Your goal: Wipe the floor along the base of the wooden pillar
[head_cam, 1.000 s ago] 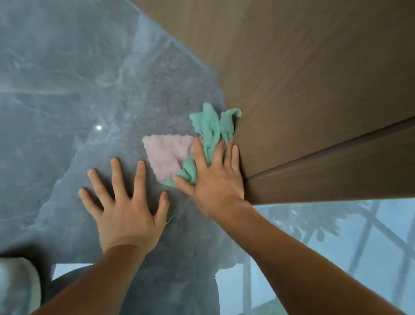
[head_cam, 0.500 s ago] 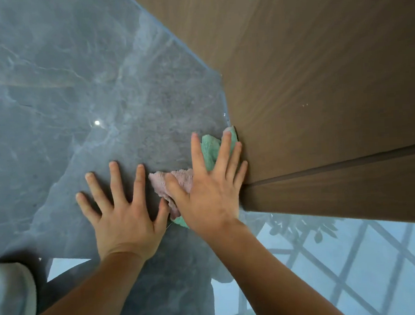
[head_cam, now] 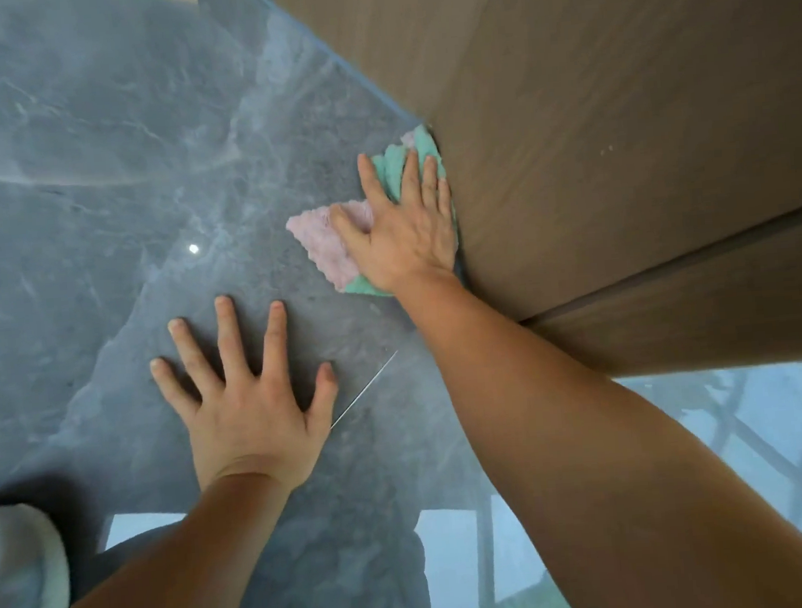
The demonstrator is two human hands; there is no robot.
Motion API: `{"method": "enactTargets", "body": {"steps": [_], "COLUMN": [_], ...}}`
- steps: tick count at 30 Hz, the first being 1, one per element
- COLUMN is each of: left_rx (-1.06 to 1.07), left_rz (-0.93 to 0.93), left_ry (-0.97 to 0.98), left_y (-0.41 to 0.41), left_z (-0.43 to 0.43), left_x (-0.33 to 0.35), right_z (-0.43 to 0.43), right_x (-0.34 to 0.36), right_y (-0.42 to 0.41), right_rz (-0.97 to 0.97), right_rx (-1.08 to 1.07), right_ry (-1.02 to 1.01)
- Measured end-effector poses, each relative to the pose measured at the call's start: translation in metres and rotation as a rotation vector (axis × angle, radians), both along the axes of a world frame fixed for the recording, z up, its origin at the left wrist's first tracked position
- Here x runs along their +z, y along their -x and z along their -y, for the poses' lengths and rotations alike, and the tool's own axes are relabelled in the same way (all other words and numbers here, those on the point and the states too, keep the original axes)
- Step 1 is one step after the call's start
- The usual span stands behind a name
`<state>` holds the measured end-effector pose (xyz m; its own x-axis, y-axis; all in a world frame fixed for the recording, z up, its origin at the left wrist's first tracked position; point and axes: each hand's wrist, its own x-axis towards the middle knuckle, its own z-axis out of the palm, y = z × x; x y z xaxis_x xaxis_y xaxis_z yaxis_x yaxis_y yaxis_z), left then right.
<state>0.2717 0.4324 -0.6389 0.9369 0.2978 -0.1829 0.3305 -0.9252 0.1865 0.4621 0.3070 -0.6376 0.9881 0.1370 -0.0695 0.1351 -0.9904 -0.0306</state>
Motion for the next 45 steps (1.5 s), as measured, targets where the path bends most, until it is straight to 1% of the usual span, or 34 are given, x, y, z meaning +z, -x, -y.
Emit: {"method": "enactTargets", "body": {"steps": [3, 9, 14, 17, 20, 24, 26, 27, 28, 31, 33, 36, 39, 40, 42, 44, 45], "left_rx": [-0.001, -0.001, -0.004, -0.005, -0.01, -0.008, -0.005, -0.004, -0.006, -0.016, -0.016, -0.016, -0.039, -0.037, -0.027, -0.026, -0.025], "left_rz": [0.025, 0.063, 0.027, 0.021, 0.011, -0.005, -0.007, -0.006, -0.003, 0.014, 0.016, 0.026, 0.037, 0.033, 0.023, 0.012, 0.006], "left_ry": [0.006, 0.01, -0.012, -0.008, -0.007, 0.021, 0.032, 0.035, 0.037, 0.065, 0.092, 0.115, 0.135, 0.137, 0.132, 0.125, 0.126], "left_y": [0.0, 0.0, 0.0, -0.001, 0.0, 0.0, 0.0, 0.0, 0.0, 0.0, -0.002, -0.002, -0.002, -0.003, -0.004, -0.003, -0.003], "left_z": [0.0, -0.001, -0.001, -0.002, -0.002, -0.002, -0.001, -0.001, -0.001, -0.003, -0.005, -0.007, -0.01, -0.011, -0.011, -0.009, -0.009], "left_x": [-0.003, -0.006, -0.007, -0.007, -0.006, -0.004, -0.005, -0.005, -0.005, -0.008, -0.011, -0.013, -0.014, -0.013, -0.011, -0.01, -0.01], "right_z": [0.011, 0.047, 0.068, 0.075, 0.096, 0.153, 0.198, 0.223, 0.247, 0.293, 0.29, 0.247, 0.183, 0.161, 0.134, 0.132, 0.14], "right_x": [0.005, 0.01, 0.009, 0.01, 0.012, 0.011, 0.01, 0.01, 0.012, 0.018, 0.017, 0.015, 0.017, 0.018, 0.023, 0.029, 0.033], "right_y": [0.029, 0.14, 0.21, 0.232, 0.244, 0.246, 0.242, 0.239, 0.237, 0.232, 0.227, 0.22, 0.213, 0.208, 0.199, 0.199, 0.203], "right_rz": [0.019, -0.058, -0.131, -0.147, -0.169, -0.205, -0.197, -0.191, -0.187, -0.16, -0.136, -0.103, -0.144, -0.162, -0.142, -0.065, -0.022], "right_rx": [0.041, 0.139, 0.17, 0.172, 0.228, 0.422, 0.46, 0.416, 0.314, -0.192, -0.441, -0.651, -0.791, -0.82, -0.832, -0.769, -0.716], "right_ry": [0.006, -0.098, -0.051, -0.032, -0.026, 0.042, 0.064, 0.071, 0.077, 0.049, 0.042, -0.006, -0.095, -0.168, -0.42, -0.693, -0.736]}}
